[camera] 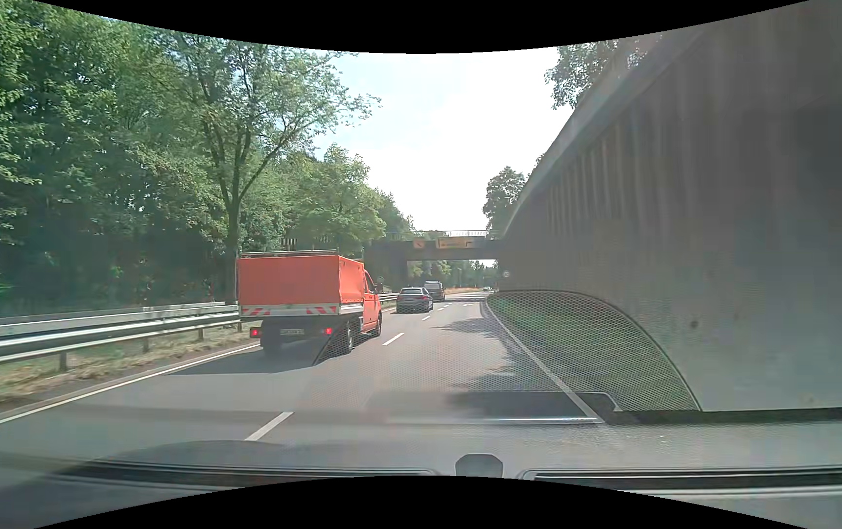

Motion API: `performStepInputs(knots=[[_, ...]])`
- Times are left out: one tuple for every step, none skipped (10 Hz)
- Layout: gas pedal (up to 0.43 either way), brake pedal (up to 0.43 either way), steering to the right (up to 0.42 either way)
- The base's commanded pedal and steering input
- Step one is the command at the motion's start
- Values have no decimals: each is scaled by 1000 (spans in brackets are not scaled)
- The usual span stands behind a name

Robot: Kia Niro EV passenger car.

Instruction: Follow the waypoints while adhering to traffic rules and regulations

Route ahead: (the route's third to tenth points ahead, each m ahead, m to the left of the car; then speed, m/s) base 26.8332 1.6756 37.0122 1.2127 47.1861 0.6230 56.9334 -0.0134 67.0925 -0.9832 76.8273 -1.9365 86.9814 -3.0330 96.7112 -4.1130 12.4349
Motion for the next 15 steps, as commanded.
performStepInputs(knots=[[299,0,-28],[299,0,-24],[299,0,-18],[299,0,-13],[299,0,-8],[299,0,-5],[299,0,-3],[299,0,-1],[299,0,1],[299,0,1],[268,0,1],[260,0,3],[240,0,3],[240,0,3],[228,0,3]])
